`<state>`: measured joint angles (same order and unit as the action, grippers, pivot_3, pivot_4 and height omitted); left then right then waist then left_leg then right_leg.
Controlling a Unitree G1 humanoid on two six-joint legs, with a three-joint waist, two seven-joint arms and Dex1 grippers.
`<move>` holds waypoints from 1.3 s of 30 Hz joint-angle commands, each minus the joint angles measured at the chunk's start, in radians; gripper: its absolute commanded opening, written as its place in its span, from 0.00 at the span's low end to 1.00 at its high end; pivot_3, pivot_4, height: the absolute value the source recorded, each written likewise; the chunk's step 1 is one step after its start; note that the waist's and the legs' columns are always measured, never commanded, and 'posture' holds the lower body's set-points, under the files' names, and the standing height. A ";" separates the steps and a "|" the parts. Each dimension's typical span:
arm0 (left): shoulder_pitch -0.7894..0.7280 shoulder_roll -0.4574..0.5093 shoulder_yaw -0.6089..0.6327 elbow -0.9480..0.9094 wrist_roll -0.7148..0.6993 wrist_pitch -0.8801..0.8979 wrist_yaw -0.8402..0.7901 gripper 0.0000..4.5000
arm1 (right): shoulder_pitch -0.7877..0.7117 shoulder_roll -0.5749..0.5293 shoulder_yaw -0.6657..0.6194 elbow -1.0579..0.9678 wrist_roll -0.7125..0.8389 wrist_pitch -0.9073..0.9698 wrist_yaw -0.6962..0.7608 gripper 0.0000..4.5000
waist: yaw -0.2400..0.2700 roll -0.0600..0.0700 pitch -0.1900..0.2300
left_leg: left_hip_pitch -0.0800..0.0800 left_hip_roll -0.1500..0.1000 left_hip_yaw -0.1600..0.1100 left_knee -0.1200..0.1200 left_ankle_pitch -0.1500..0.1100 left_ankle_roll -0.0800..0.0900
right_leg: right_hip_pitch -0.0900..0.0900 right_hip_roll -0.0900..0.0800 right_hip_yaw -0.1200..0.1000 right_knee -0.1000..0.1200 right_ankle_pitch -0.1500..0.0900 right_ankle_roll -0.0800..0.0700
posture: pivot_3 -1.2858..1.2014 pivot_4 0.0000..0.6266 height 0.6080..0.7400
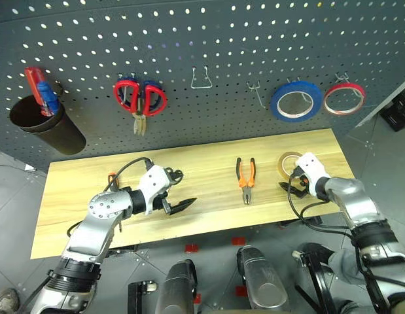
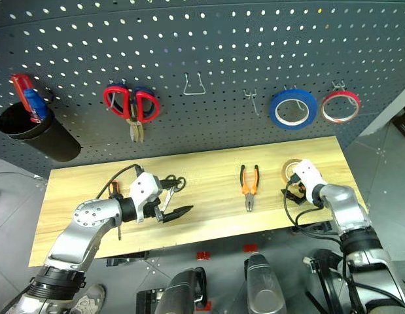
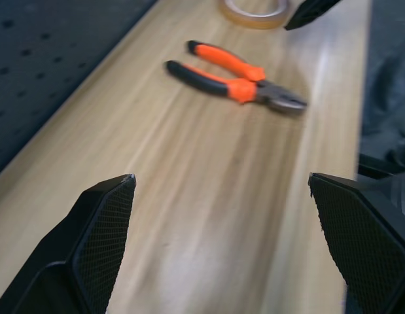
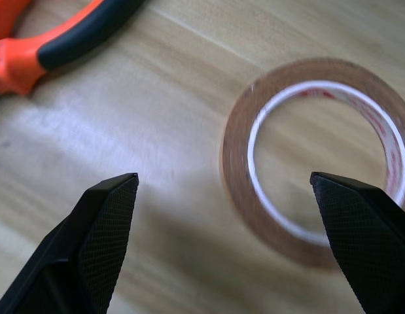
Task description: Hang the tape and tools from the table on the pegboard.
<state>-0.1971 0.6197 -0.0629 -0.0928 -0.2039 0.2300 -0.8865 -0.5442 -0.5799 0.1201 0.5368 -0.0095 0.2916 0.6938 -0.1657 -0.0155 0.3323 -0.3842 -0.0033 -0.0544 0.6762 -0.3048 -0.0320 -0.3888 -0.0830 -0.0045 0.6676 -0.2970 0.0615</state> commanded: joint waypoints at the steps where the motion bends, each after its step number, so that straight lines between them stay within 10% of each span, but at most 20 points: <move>1: 0.044 0.009 0.034 -0.086 -0.020 0.013 0.017 0.99 | -0.069 0.008 0.025 0.131 -0.037 -0.045 0.025 1.00 | 0.002 0.000 0.009 | -0.001 0.000 0.000 0.001 0.000 0.001 | 0.000 -0.001 -0.001 0.000 0.000 0.000 | 0.43 0.61 1.00; 8: 0.079 0.016 0.005 -0.145 -0.016 -0.003 -0.009 1.00 | -0.215 0.019 0.090 0.365 -0.121 -0.045 0.064 0.87 | 0.013 0.000 0.014 | -0.002 -0.002 0.000 0.003 -0.002 0.003 | 0.000 -0.004 -0.002 0.000 0.002 0.003 | 0.43 0.59 1.00; 19: 0.072 -0.029 -0.001 -0.133 -0.035 -0.083 -0.008 1.00 | -0.131 0.018 0.072 0.253 -0.146 -0.041 -0.007 0.10 | 0.026 -0.003 0.011 | 0.000 -0.002 0.000 0.005 -0.002 0.003 | 0.001 -0.005 -0.002 0.005 0.002 0.003 | 0.43 0.54 1.00; 32: 0.031 -0.047 0.062 -0.131 -0.122 -0.049 0.003 1.00 | 0.502 0.027 -0.103 -1.131 -0.284 0.055 -0.308 0.09 | 0.024 0.002 0.012 | -0.016 -0.002 -0.001 0.005 0.001 -0.002 | -0.018 -0.003 -0.002 0.013 0.002 0.003 | 0.40 0.56 1.00; 39: -0.021 -0.042 0.087 -0.112 -0.155 -0.033 -0.009 1.00 | 0.412 0.121 0.033 -1.206 -0.412 -0.087 -0.395 0.09 | 0.020 0.001 0.012 | -0.015 -0.003 -0.002 0.005 0.002 -0.002 | -0.018 -0.002 -0.002 0.013 0.003 0.004 | 0.40 0.56 1.00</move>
<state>-0.2079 0.5702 0.0050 -0.1930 -0.3357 0.1938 -0.8872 -0.0958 -0.4651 0.1550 -0.6682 -0.4107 0.2385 0.3191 -0.1453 -0.0141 0.3446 -0.3992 -0.0063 -0.0563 0.6812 -0.3028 -0.0338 -0.4066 -0.0848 -0.0060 0.6803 -0.2943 0.0655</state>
